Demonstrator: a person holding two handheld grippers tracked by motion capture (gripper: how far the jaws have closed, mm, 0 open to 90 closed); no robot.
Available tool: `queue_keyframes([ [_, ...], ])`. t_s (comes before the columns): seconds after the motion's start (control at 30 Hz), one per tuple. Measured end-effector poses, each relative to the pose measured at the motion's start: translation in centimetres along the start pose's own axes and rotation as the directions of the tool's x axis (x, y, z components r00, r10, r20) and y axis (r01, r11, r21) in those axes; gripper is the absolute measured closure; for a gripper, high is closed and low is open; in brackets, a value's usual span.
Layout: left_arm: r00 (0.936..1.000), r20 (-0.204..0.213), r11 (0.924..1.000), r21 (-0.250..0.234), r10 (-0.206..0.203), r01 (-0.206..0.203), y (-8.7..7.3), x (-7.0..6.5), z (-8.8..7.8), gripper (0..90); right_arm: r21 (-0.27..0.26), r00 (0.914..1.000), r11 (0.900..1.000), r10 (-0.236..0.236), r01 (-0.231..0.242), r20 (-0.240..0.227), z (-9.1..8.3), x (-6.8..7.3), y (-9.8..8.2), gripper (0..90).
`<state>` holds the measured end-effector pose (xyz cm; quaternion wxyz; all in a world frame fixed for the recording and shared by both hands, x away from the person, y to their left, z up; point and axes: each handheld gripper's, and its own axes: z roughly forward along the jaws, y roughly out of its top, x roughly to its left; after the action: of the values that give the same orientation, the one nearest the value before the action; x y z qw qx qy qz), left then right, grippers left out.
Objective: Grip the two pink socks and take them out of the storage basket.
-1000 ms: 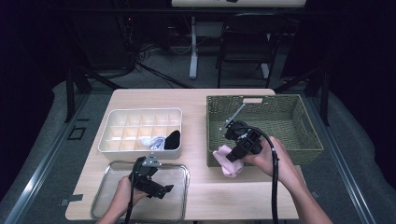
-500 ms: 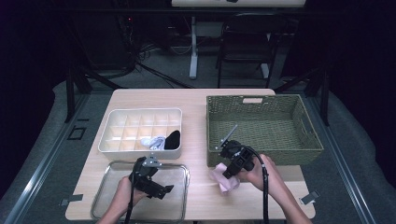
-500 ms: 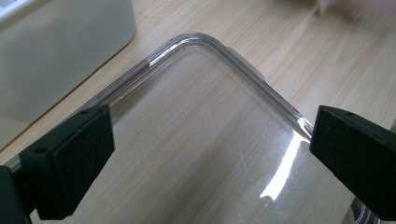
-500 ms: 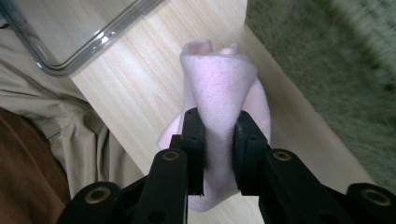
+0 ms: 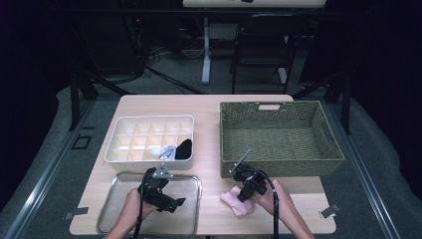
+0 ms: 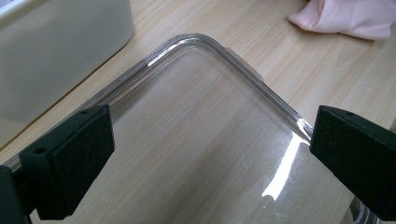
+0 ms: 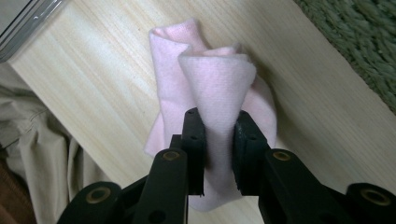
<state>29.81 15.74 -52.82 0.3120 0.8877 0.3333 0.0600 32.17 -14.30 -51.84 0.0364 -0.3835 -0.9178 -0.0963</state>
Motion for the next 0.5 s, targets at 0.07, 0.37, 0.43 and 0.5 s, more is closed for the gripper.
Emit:
queue_keyframes([
  [0.07,1.0,0.004,1.0,-0.004,-0.004,0.004,0.0,-0.1,0.1,0.2,0.0,0.9999,1.0,0.001,-0.001,0.012,0.3,0.0,0.0,77.4],
  [0.37,0.9999,0.005,0.9999,-0.013,-0.009,0.009,0.1,-0.6,0.1,0.2,-0.049,0.9945,0.997,0.07,-0.066,0.078,1.6,0.0,-0.5,78.8],
  [0.43,1.0,0.009,0.9998,-0.017,-0.003,0.003,0.2,-0.8,0.2,0.2,-0.058,0.9947,0.995,0.081,-0.077,0.063,1.7,-0.1,-0.7,77.4],
  [0.5,0.9999,0.009,0.9998,-0.022,-0.006,0.006,0.4,-1.1,0.3,0.2,-0.076,0.9945,0.993,0.093,-0.089,0.049,1.6,-0.3,-0.9,72.7],
])
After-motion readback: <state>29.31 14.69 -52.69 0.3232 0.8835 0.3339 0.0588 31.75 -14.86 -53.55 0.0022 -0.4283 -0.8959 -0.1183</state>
